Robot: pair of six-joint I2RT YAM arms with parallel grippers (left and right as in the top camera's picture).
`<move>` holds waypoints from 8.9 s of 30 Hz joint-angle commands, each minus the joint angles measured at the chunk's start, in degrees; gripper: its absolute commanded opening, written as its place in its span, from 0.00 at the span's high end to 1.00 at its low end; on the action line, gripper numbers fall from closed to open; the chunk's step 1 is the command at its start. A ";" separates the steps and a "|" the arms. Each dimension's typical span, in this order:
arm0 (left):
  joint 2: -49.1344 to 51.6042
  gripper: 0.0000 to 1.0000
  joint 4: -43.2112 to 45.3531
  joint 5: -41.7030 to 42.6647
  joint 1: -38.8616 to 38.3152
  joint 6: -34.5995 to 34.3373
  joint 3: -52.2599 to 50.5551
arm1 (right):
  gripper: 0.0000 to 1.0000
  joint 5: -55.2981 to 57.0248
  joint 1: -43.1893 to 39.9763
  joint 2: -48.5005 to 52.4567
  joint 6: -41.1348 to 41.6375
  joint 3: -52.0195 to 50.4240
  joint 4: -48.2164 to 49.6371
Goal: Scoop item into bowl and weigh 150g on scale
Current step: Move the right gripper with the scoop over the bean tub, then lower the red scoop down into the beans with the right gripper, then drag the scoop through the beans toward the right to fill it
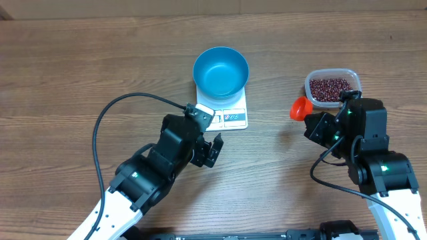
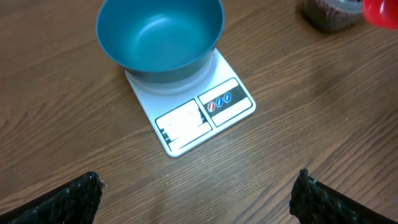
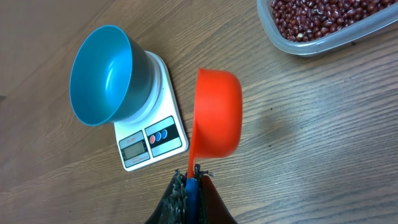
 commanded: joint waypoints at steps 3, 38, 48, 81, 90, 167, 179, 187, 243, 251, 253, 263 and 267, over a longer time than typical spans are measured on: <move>0.59 0.00 0.46 0.68 0.26 1.03 -0.09 | 0.96 -0.04 -0.15 -0.26 -0.07 1.07 0.44; 1.09 0.01 0.72 0.68 0.26 1.05 -0.11 | 0.96 -0.02 -0.15 -0.26 -5.22 1.07 0.68; 1.09 0.00 0.72 0.68 0.26 1.05 -0.11 | 0.96 3.72 -0.15 0.90 -16.83 6.84 -3.63; 1.09 0.00 0.70 0.68 0.26 1.05 -0.11 | 0.96 38.53 -0.17 28.46 -20.57 15.26 2.27; 1.09 0.00 0.57 0.68 0.26 1.05 -0.11 | 0.96 33.31 -0.17 28.46 -24.17 16.15 0.15; 1.11 0.00 0.52 0.68 0.26 1.05 -0.11 | 0.96 9.01 -16.48 51.52 -45.51 52.52 -31.26; 1.14 0.00 0.55 0.68 0.26 1.05 -0.11 | 0.96 12.04 -15.39 51.52 -45.46 47.74 -26.01; 1.18 0.00 0.52 0.68 0.26 1.05 -0.11 | 0.96 13.90 -14.93 51.52 -45.46 45.72 -24.92; 1.33 0.00 0.52 0.68 0.26 1.05 -0.11 | 0.96 -0.57 -18.53 52.15 -43.15 31.78 -12.70; 1.33 0.01 0.50 0.68 0.26 1.05 -0.11 | 0.96 -3.10 -19.30 52.15 -43.34 31.15 -12.50; 1.33 0.00 0.52 0.68 0.26 1.05 -0.11 | 0.96 -3.10 -19.30 52.15 -43.32 31.15 -12.55; 1.40 0.01 0.48 0.68 0.26 1.05 -0.11 | 0.96 -9.90 -22.01 52.15 -43.34 31.15 -12.81; 1.40 0.00 0.31 0.68 0.26 1.05 -0.11 | 0.96 -12.63 -23.76 52.15 -43.58 31.15 -13.31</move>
